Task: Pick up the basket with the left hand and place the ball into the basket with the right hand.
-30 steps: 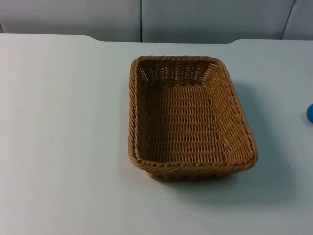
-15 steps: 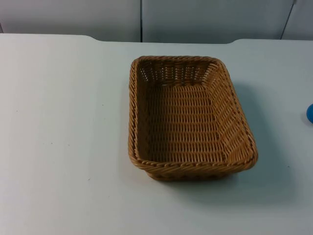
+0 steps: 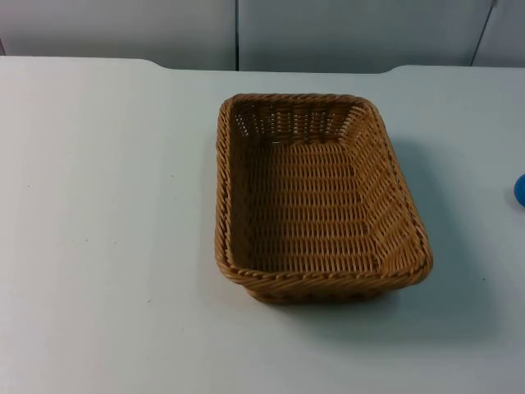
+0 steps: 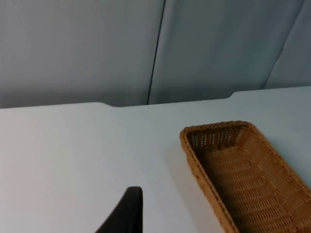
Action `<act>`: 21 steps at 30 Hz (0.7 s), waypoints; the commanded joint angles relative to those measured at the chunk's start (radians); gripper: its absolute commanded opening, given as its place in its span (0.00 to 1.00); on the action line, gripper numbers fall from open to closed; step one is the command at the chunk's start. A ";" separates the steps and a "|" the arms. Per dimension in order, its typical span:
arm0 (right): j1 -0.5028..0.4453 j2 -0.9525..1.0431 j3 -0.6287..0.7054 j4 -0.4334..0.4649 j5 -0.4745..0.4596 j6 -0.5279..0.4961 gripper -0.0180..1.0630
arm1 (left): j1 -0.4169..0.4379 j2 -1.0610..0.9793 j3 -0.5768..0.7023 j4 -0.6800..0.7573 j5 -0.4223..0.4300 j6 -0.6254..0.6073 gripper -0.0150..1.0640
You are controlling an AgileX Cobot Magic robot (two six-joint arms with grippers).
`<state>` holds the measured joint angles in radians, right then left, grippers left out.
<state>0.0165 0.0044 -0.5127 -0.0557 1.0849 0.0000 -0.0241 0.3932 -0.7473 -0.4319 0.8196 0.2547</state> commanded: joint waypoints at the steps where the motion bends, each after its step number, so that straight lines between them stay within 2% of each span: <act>1: -0.007 -0.004 0.005 0.000 -0.008 0.000 0.98 | -0.007 0.103 -0.051 -0.087 -0.041 0.092 0.99; 7: -0.007 -0.004 0.005 0.000 -0.008 0.000 0.98 | -0.007 0.325 -0.153 -0.131 -0.041 0.113 0.99; 11: -0.007 -0.004 0.005 0.000 -0.008 0.000 0.98 | -0.007 0.519 -0.229 -0.312 -0.043 0.315 0.99; 12: -0.007 -0.004 0.005 0.000 -0.008 0.000 0.98 | -0.007 0.519 -0.229 -0.312 -0.043 0.315 0.99; 15: -0.007 -0.004 0.005 0.000 -0.008 0.000 0.98 | -0.007 0.653 -0.261 -0.482 -0.036 0.445 0.99; 18: -0.007 -0.004 0.005 0.000 -0.008 0.000 0.98 | -0.007 0.744 -0.275 -0.513 -0.025 0.452 0.98; 21: -0.007 -0.004 0.005 0.000 -0.008 0.000 0.98 | -0.007 0.919 -0.302 -0.527 -0.006 0.452 0.98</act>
<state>0.0165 0.0044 -0.5127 -0.0557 1.0849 0.0000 -0.0241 1.2144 -1.0308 -0.9336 0.7942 0.6949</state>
